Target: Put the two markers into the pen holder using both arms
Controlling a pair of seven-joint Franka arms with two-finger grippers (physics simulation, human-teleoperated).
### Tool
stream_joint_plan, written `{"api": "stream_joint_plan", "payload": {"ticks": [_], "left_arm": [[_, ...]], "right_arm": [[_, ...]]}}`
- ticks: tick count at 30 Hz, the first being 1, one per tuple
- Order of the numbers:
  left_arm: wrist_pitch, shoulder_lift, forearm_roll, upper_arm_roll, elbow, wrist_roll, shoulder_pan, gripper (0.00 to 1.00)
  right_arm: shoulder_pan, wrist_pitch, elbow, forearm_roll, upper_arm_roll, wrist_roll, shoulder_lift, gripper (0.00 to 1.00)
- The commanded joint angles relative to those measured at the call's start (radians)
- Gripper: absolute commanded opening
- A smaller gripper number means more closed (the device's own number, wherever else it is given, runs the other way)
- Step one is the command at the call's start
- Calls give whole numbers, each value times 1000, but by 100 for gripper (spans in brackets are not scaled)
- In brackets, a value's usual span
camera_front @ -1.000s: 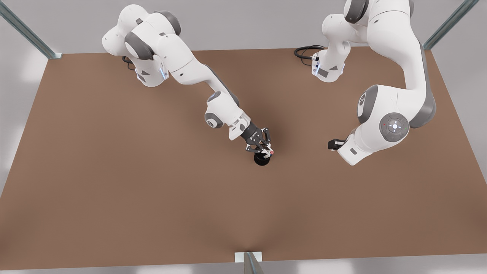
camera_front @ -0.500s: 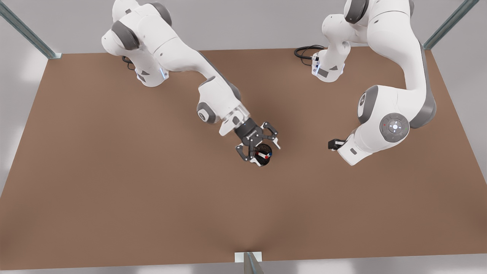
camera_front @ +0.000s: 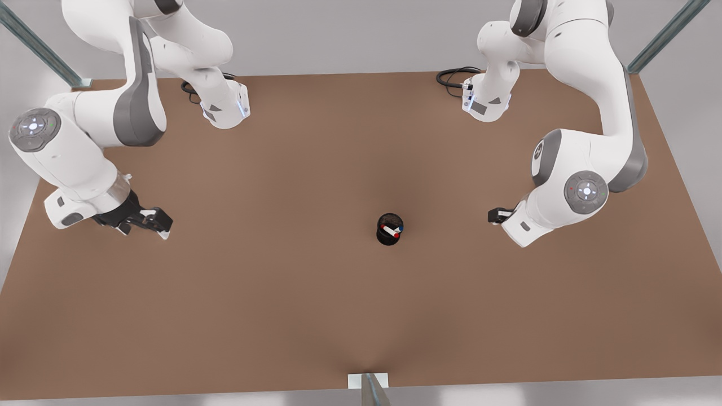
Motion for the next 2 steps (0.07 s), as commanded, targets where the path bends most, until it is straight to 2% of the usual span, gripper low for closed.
{"api": "stream_joint_plan", "payload": {"ticks": [1, 2], "left_arm": [[-1, 0, 1, 0, 0, 3, 0, 100], [-3, 3, 1, 0, 0, 3, 0, 100]], "right_arm": [[-23, -100, 7, 7, 3, -274, 2, 100], [-37, -103, 19, 7, -3, -274, 20, 100]]}}
